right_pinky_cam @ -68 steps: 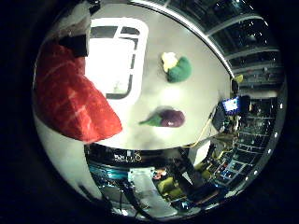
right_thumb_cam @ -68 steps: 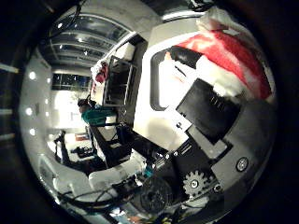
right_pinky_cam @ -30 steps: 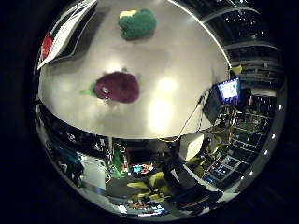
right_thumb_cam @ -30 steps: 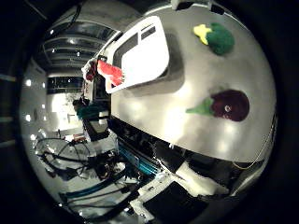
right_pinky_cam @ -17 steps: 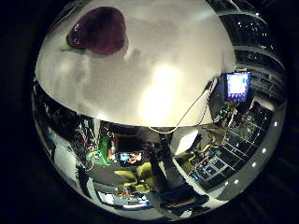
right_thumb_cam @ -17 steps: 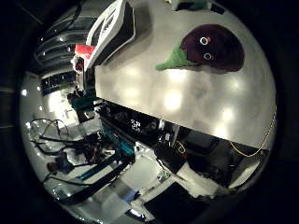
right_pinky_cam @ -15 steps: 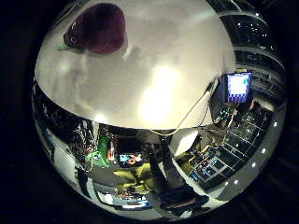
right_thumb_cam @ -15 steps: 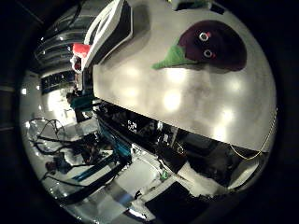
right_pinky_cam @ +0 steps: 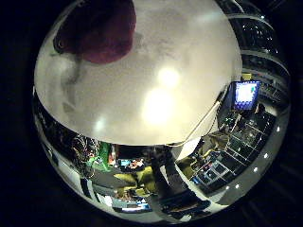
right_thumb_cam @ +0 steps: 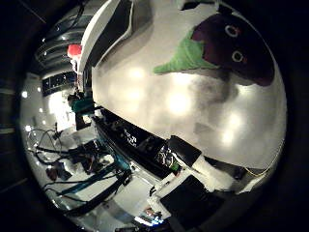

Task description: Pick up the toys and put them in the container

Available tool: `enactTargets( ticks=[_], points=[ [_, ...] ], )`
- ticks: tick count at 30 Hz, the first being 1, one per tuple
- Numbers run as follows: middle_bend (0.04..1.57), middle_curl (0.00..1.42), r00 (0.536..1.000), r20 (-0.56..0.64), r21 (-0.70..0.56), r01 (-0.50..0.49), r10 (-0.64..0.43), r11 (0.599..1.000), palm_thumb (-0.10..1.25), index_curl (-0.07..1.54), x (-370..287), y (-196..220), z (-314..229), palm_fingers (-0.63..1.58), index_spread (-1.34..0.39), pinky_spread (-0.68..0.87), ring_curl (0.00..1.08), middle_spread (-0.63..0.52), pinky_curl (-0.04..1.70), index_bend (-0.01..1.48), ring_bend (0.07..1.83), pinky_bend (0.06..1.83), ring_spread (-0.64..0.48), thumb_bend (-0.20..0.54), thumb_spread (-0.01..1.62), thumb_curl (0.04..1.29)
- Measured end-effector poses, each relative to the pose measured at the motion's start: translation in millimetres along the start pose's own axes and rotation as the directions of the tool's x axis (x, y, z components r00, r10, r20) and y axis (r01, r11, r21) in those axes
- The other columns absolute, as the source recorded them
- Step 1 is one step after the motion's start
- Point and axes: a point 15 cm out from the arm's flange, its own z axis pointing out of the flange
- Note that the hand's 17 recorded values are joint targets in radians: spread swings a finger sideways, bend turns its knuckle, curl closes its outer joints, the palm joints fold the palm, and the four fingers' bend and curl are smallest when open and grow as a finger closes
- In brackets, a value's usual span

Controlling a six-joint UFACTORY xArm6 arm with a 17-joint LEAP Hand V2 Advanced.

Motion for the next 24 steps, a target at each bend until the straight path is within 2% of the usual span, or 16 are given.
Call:
enactTargets(
  ticks=[7, 13, 16, 17, 18, 19, 20, 21, 22, 23, 24],
  points=[
    [0.25, 0.34, 0.999, -0.034, 0.062, 0.007, -0.005, 0.998, 0.74, 0.27, 10.1, -20.8, 7.2, 0.23, -0.38, 0.4, 0.26, -0.01, 0.29, 0.17, 0.3, 0.47, 0.09, -0.021, 0.95, 0.33],
    [0.27, 0.34, 0.999, -0.037, 0.079, -0.003, 0.006, 0.997, 0.8, 0.28, 20.4, -35.6, 11.5, 0.39, -0.4, 0.29, 0.27, -0.08, 0.27, 0.16, 0.38, 0.48, -0.05, -0.02, 0.94, 0.34],
    [0.31, 0.35, 0.999, -0.05, 0.112, -0.016, 0.021, 0.994, 0.84, 0.27, 28.8, -41.0, 9.2, 0.51, -0.41, 0.13, 0.28, -0.14, 0.27, 0.16, 0.49, 0.52, -0.15, -0.02, 0.94, 0.34],
    [0.34, 0.35, 0.998, -0.058, 0.129, -0.018, 0.025, 0.991, 0.85, 0.27, 31.9, -44.6, 7.7, 0.62, -0.42, 0.05, 0.29, -0.17, 0.26, 0.16, 0.55, 0.55, -0.19, -0.02, 0.94, 0.35],
    [0.34, 0.36, 0.997, -0.065, 0.145, -0.021, 0.031, 0.989, 0.85, 0.27, 35.3, -47.5, 6.7, 0.62, -0.42, 0.03, 0.29, -0.17, 0.26, 0.16, 0.56, 0.56, -0.2, -0.021, 0.94, 0.35],
    [0.36, 0.36, 0.997, -0.071, 0.159, -0.024, 0.036, 0.987, 0.86, 0.26, 38.4, -50.0, 5.9, 0.76, -0.43, -0.05, 0.29, -0.2, 0.26, 0.16, 0.6, 0.63, -0.23, -0.018, 0.94, 0.35],
    [0.37, 0.36, 0.996, -0.076, 0.171, -0.029, 0.042, 0.985, 0.86, 0.26, 42.0, -51.5, 4.7, 0.76, -0.43, -0.08, 0.29, -0.21, 0.26, 0.16, 0.6, 0.63, -0.24, -0.019, 0.94, 0.35],
    [0.44, 0.39, 0.996, -0.08, 0.18, -0.034, 0.049, 0.983, 0.86, 0.28, 45.5, -52.0, 3.9, 1.01, -0.45, -0.19, 0.32, -0.24, 0.29, 0.19, 0.68, 0.71, -0.27, -0.017, 0.94, 0.35],
    [0.43, 0.38, 0.995, -0.083, 0.186, -0.034, 0.051, 0.982, 0.87, 0.27, 46.7, -53.0, 3.3, 1.02, -0.45, -0.22, 0.3, -0.25, 0.27, 0.18, 0.67, 0.71, -0.28, -0.016, 0.94, 0.35],
    [0.51, 0.43, 0.995, -0.086, 0.19, -0.035, 0.052, 0.981, 0.88, 0.31, 48.0, -53.4, 2.9, 1.17, -0.46, -0.35, 0.35, -0.29, 0.3, 0.2, 0.75, 0.77, -0.31, -0.019, 0.94, 0.35],
    [0.56, 0.45, 0.995, -0.087, 0.191, -0.034, 0.052, 0.981, 0.88, 0.33, 48.2, -53.5, 2.5, 1.23, -0.47, -0.4, 0.38, -0.3, 0.32, 0.23, 0.79, 0.79, -0.32, -0.021, 0.94, 0.35]
  ],
)
